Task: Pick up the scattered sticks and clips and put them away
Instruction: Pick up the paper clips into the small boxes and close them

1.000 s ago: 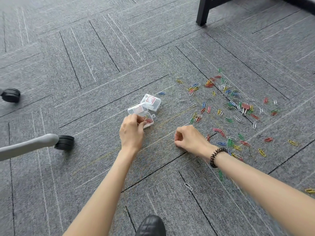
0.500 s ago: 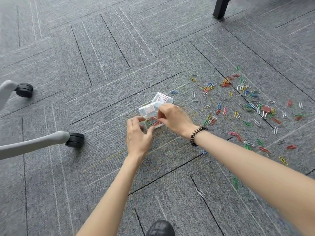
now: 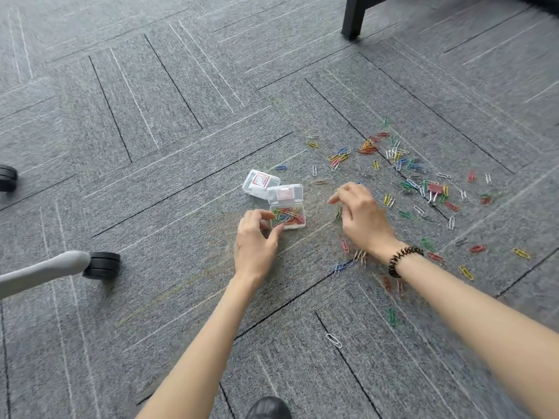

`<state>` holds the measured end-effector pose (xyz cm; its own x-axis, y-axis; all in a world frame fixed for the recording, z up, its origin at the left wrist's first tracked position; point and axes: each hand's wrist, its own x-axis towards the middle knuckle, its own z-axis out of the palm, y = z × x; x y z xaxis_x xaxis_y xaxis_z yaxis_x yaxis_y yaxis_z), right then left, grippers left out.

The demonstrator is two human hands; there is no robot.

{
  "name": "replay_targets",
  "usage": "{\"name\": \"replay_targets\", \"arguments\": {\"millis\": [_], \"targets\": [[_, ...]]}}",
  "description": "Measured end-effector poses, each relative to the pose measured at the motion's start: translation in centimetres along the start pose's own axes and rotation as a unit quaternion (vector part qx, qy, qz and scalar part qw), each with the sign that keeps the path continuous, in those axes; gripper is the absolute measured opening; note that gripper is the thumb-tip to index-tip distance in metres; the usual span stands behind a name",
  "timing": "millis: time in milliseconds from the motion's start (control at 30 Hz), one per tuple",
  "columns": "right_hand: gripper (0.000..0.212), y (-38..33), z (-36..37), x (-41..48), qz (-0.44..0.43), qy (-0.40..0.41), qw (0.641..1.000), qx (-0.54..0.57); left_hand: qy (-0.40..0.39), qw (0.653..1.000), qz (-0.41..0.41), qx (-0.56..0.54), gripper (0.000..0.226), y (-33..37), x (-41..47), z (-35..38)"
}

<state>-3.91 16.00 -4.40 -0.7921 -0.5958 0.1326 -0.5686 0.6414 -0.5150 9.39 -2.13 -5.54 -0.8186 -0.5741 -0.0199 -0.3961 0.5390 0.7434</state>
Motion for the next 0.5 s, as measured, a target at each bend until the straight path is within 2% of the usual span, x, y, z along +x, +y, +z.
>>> {"name": "replay_targets", "arguments": {"millis": [100,167,367,500], "targets": [[0.047,2.2,-1.1,-1.5,0.001,-0.075,0.997,-0.028,-0.022,1.000,0.020,0.007,0.021,1.3,0.4,1.4],[0.050,2.5,-1.9,-2.4,-0.009,-0.114,0.993,-0.041,-0.036,0.999,0.030,0.015,0.020,2.1,0.6,2.3],[0.032,2.6,-3.3,-4.8,-0.056,-0.105,0.990,-0.073,-0.042,0.997,0.057,0.041,0.023,4.5,0.6,4.0],[0.022,2.9,-3.2,-6.8,-0.054,-0.080,0.993,-0.060,-0.024,0.986,0.158,0.056,0.018,4.9,-1.0,4.6]]}}
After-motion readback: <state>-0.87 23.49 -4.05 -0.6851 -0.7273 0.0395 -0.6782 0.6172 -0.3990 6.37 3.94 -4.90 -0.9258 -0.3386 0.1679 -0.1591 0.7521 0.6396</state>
